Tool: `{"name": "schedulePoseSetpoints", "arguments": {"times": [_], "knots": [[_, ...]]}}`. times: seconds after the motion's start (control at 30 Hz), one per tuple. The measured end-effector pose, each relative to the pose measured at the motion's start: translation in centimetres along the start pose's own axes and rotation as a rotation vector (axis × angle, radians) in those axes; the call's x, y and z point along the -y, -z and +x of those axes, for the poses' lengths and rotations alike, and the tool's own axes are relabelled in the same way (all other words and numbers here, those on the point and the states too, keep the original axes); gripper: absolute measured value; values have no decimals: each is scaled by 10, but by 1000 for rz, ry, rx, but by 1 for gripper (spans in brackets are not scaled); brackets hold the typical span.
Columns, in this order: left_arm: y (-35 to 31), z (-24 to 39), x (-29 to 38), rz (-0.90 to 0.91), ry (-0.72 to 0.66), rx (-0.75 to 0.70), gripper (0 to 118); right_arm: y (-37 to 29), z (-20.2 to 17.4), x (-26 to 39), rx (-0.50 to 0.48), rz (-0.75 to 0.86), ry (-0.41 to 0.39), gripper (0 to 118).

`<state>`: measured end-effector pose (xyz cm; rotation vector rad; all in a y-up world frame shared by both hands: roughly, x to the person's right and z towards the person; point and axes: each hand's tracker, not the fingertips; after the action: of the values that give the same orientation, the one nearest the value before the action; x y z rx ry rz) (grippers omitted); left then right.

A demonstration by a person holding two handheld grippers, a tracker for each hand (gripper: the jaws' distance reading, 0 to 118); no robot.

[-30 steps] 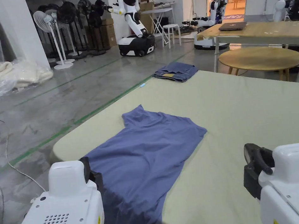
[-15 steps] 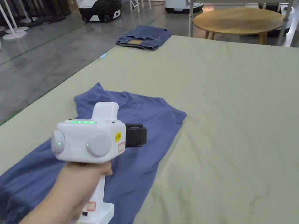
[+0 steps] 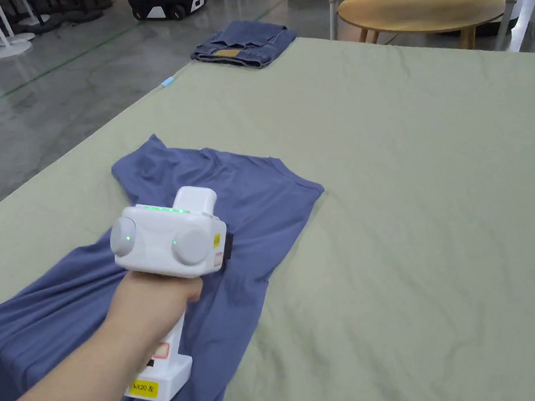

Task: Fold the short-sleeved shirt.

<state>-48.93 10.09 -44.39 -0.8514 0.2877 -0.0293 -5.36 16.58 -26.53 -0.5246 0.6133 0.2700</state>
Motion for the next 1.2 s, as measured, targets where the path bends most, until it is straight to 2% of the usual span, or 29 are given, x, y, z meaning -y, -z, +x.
{"name": "schedulePoseSetpoints", "arguments": {"times": [0.1, 0.23, 0.37, 0.47, 0.6, 0.7, 0.87, 1.03, 1.13, 1.2], "knots": [[-7, 2, -5, -13, 1, 27, 0, -15, 0, 1, 0, 6, -18, 0], [-45, -5, -28, 62, -65, 117, 0, -57, 8, 3, 43, 66, -48, 0], [-94, 17, -52, 124, -1, 203, 0, -93, 24, 3, 93, 80, 9, 0], [-138, 59, -70, 215, 98, 284, 0, -117, 37, 9, 130, 111, 64, 0], [-204, 147, -88, 309, 223, 463, 0, -148, 56, 25, 240, 135, 101, 0], [-249, 226, -90, 368, 363, 561, 0, -178, 74, 41, 249, 141, 179, 0], [-290, 363, -79, 314, 457, 797, 0, -240, 102, 69, 390, 190, 246, 0], [-317, 510, -29, 280, 659, 923, 0, -297, 122, 105, 538, 181, 311, 0], [-322, 574, 8, 206, 741, 997, 0, -327, 128, 128, 621, 159, 364, 0], [-314, 608, 34, 166, 790, 996, 0, -341, 131, 143, 659, 125, 403, 0]]}}
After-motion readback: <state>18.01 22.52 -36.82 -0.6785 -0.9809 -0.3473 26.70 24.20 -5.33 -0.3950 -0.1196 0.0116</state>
